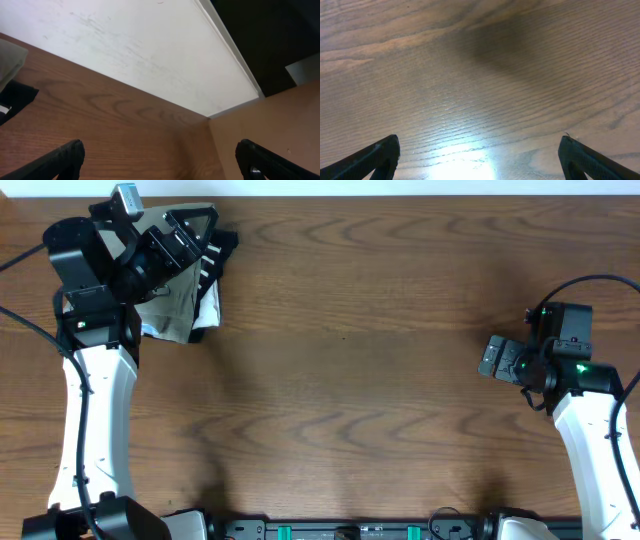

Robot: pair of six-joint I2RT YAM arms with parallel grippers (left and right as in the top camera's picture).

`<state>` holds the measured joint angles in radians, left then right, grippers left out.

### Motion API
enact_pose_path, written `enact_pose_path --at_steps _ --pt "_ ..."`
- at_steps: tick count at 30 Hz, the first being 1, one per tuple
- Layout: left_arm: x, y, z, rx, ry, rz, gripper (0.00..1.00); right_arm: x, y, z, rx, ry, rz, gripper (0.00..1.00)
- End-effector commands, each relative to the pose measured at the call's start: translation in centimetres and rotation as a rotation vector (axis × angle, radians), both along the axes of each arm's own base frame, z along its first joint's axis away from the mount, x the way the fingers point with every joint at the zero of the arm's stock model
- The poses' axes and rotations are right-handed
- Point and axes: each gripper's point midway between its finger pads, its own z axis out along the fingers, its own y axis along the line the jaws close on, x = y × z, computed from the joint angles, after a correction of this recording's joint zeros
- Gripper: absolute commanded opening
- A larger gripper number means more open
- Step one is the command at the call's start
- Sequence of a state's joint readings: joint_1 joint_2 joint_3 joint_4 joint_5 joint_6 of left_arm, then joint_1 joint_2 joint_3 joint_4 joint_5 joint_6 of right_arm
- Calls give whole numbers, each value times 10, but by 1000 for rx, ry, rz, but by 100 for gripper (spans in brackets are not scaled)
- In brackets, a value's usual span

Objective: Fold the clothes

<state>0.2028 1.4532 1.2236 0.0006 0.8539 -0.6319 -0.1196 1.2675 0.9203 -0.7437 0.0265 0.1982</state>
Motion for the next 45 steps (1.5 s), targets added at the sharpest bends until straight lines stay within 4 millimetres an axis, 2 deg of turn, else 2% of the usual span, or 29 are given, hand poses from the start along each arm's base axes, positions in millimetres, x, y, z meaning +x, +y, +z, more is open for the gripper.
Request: enact_pose_path --at_steps 1,28,37,45 --pt "1 1 0 0 0 4 98 -2 -4 0 -5 -1 -21 99" --pt "1 1 0 0 0 4 98 -2 -4 2 -5 -7 -21 99" --pt "1 1 0 0 0 4 98 -14 5 44 -22 -170 1 99" --pt "1 1 0 0 0 4 98 -44 38 102 -25 -434 115 99"
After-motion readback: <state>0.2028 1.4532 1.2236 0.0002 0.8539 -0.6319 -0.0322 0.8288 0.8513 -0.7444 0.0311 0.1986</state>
